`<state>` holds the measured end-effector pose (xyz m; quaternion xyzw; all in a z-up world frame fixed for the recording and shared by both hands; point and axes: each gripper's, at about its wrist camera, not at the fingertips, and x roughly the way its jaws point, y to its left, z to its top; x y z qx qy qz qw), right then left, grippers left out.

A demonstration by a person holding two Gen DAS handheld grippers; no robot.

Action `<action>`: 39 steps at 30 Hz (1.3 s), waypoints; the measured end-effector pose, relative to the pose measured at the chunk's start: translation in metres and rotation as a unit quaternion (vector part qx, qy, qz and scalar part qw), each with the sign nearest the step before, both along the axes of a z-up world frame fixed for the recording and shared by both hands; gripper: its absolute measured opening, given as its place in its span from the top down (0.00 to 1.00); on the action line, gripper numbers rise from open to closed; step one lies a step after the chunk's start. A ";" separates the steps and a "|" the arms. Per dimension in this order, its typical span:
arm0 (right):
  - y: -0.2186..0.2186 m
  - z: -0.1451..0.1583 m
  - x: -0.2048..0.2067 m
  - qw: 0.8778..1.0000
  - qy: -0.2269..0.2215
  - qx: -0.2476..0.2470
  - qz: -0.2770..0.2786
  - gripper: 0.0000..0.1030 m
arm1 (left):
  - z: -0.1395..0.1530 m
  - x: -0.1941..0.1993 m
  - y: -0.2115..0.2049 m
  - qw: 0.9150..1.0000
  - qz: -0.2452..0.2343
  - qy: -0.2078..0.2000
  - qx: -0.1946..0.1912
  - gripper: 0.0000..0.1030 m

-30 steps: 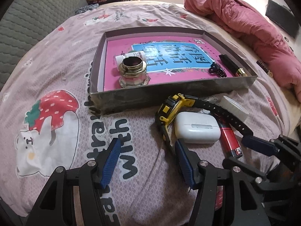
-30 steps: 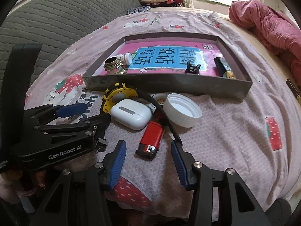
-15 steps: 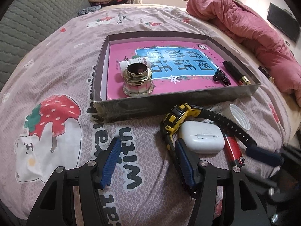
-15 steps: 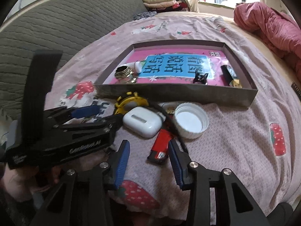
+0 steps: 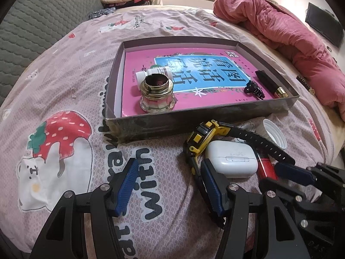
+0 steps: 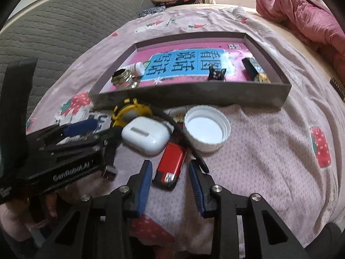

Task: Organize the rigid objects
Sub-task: 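Grasp the yellow tape measure with left tool while right grasps red lighter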

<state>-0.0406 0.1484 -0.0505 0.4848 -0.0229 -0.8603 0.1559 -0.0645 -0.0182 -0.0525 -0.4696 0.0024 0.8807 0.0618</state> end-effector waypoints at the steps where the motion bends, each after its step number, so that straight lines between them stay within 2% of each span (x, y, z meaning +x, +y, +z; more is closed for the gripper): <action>1: -0.002 -0.001 -0.003 1.000 0.000 0.003 0.000 0.66 | 0.000 -0.001 0.000 1.000 0.000 0.002 -0.001 0.39; 5: -0.008 -0.008 -0.007 0.999 -0.001 0.033 0.000 0.69 | -0.002 -0.005 0.003 1.000 -0.002 0.006 -0.009 0.39; 9: -0.009 -0.010 -0.006 0.997 0.017 0.069 -0.003 0.74 | -0.005 -0.009 0.004 1.000 -0.006 0.009 -0.007 0.39; 21: -0.009 -0.022 -0.019 0.997 0.027 0.079 0.003 0.77 | -0.008 -0.017 0.005 1.000 -0.016 0.012 0.012 0.39; 26: -0.004 -0.020 -0.021 0.998 0.017 0.063 0.003 0.77 | -0.009 -0.017 0.005 0.999 -0.025 0.016 0.017 0.42; 29: -0.004 -0.019 -0.021 0.998 0.013 0.059 0.004 0.77 | -0.009 -0.017 0.008 0.999 -0.038 0.016 0.029 0.54; 31: -0.003 -0.019 -0.020 0.998 0.011 0.058 0.004 0.77 | -0.009 -0.015 0.012 0.998 -0.052 0.018 0.034 0.70; 33: -0.002 -0.018 -0.020 0.998 0.009 0.055 0.003 0.77 | -0.008 -0.016 0.015 0.997 -0.063 0.015 0.046 0.79; 35: 0.001 -0.018 -0.019 0.999 0.005 0.049 0.001 0.77 | -0.008 -0.016 0.016 0.996 -0.067 0.014 0.049 0.79; 39: 0.005 -0.017 -0.017 0.999 -0.002 0.037 -0.003 0.78 | -0.010 -0.020 0.008 0.994 -0.062 0.003 0.085 0.78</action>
